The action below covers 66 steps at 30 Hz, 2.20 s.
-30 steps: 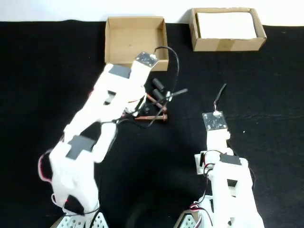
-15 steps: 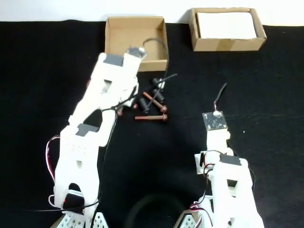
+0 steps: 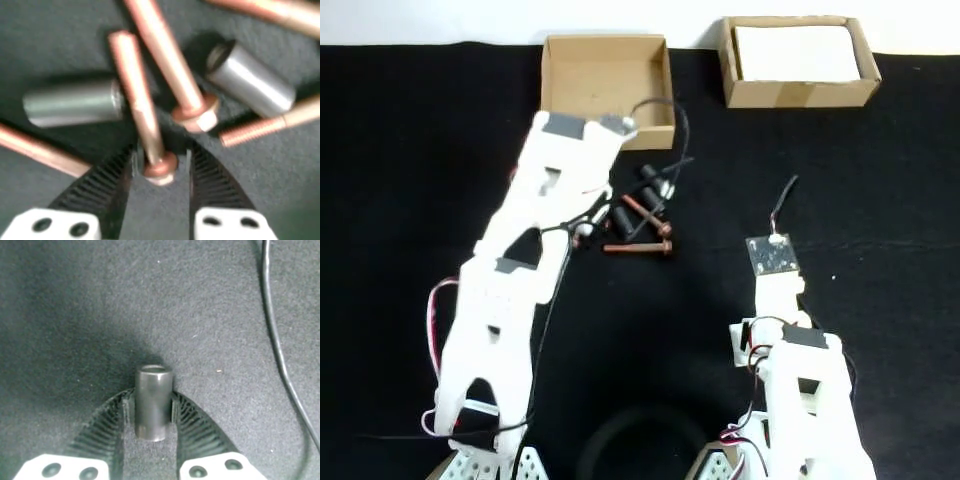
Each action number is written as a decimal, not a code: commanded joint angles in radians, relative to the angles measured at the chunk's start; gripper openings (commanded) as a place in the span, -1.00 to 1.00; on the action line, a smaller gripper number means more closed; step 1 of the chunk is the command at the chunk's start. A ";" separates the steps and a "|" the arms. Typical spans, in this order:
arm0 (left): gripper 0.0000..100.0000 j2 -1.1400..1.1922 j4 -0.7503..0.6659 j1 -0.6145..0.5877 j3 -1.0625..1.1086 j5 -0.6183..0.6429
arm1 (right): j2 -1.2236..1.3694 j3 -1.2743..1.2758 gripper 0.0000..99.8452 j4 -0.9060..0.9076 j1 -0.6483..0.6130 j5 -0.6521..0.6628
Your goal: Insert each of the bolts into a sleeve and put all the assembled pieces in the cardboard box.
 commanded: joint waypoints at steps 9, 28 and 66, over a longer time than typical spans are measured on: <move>-0.99 0.081 0.020 -0.002 -0.114 -0.011 | -0.013 -0.002 -0.99 -0.033 0.007 -0.012; -0.98 -0.364 0.081 -0.068 0.203 -0.842 | -0.012 -0.001 -0.99 -0.044 0.007 -0.012; -0.51 -0.809 0.044 -0.024 0.782 0.865 | -0.012 -0.001 -0.99 -0.047 0.004 -0.012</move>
